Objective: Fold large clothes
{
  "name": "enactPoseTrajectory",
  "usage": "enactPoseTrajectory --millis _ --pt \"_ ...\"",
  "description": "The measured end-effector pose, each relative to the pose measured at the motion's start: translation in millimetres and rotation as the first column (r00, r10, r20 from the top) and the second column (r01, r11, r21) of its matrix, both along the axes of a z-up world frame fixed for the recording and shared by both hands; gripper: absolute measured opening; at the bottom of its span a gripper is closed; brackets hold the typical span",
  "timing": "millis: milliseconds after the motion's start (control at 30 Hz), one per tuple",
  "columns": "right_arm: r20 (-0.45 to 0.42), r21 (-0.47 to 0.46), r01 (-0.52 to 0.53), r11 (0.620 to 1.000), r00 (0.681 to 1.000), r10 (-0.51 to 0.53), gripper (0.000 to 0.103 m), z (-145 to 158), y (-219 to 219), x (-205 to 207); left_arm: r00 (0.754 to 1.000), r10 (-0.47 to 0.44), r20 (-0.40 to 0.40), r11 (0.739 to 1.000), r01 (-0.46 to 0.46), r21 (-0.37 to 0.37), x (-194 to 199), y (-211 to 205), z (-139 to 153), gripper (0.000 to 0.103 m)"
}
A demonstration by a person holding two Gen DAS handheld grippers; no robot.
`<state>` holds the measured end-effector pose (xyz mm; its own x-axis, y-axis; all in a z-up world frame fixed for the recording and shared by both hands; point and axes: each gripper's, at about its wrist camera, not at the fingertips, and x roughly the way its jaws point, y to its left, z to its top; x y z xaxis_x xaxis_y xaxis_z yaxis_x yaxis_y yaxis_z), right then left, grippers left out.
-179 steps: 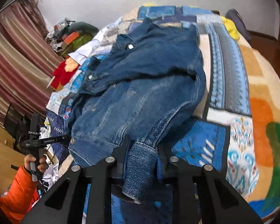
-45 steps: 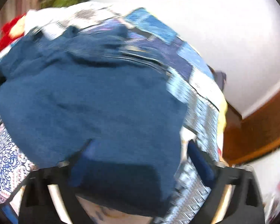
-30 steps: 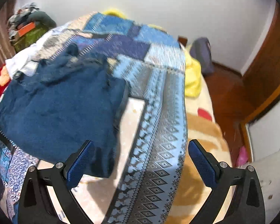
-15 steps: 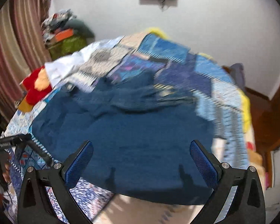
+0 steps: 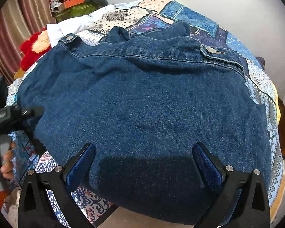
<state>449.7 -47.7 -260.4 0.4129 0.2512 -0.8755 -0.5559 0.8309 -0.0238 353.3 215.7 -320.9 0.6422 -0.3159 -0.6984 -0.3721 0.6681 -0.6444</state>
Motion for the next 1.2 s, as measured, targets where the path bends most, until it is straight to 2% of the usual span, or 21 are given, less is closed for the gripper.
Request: enactPoseTrajectory --millis 67,133,167,200,267,300,333,400,533,667,800,900,967,1100,1200 --pt "-0.004 0.005 -0.002 1.0 1.0 0.002 0.103 0 -1 -1 0.999 0.029 0.015 0.999 -0.03 0.013 13 -2 3 0.097" --pt "-0.004 0.001 -0.008 1.0 1.0 0.008 0.103 1 -1 -1 0.997 0.079 0.019 0.997 -0.079 -0.003 22 0 4 0.095" --pt "-0.006 -0.001 -0.009 1.0 1.0 0.009 0.103 2 -1 -2 0.994 0.105 0.014 0.994 -0.105 -0.009 27 3 1 0.088" --pt "-0.009 -0.003 -0.01 1.0 1.0 0.01 0.103 4 -1 -2 0.992 0.129 0.004 0.992 -0.129 -0.006 29 5 1 0.071" --pt "-0.021 -0.006 -0.01 1.0 1.0 0.01 0.103 7 0 -3 0.985 0.17 -0.019 0.985 -0.169 0.02 31 10 3 0.047" --pt "-0.031 -0.006 -0.009 1.0 0.999 0.009 0.103 10 0 -4 0.983 0.185 -0.011 0.983 -0.185 0.014 30 13 7 0.042" --pt "-0.04 -0.003 -0.009 1.0 0.999 0.009 0.103 14 0 -5 0.979 0.206 0.007 0.979 -0.206 0.008 27 14 13 0.04" --pt "-0.045 0.007 -0.007 1.0 0.999 0.007 0.103 22 1 -7 0.976 0.213 0.046 0.975 -0.215 0.052 20 10 28 0.036" --pt "0.005 0.042 -0.018 0.999 1.0 0.018 0.103 46 12 -12 0.973 0.193 0.127 0.96 -0.214 0.178 9 -5 69 0.033" --pt "0.036 0.077 -0.054 0.996 0.998 0.051 0.103 57 37 -15 0.969 0.177 0.171 0.948 -0.215 0.236 -4 -12 97 0.033" --pt "-0.013 0.049 -0.103 0.993 0.995 0.104 0.103 30 74 -17 0.972 0.172 0.159 0.935 -0.212 0.283 -9 -12 107 0.033" --pt "-0.097 0.007 -0.136 0.991 0.986 0.136 0.103 -9 98 -19 0.976 0.178 0.129 0.929 -0.21 0.305 -3 -14 98 0.033" --pt "-0.108 0.014 -0.14 0.99 0.984 0.141 0.103 -22 105 -19 0.978 0.179 0.106 0.911 -0.206 0.357 -1 -15 89 0.033" --pt "-0.101 -0.043 -0.208 0.977 0.974 0.202 0.103 -27 117 -19 0.978 0.177 0.106 0.903 -0.205 0.378 1 -17 85 0.033" --pt "-0.157 -0.013 -0.207 0.978 0.967 0.203 0.103 -22 111 -13 0.98 0.141 0.137 0.883 -0.187 0.43 3 -25 103 0.032"
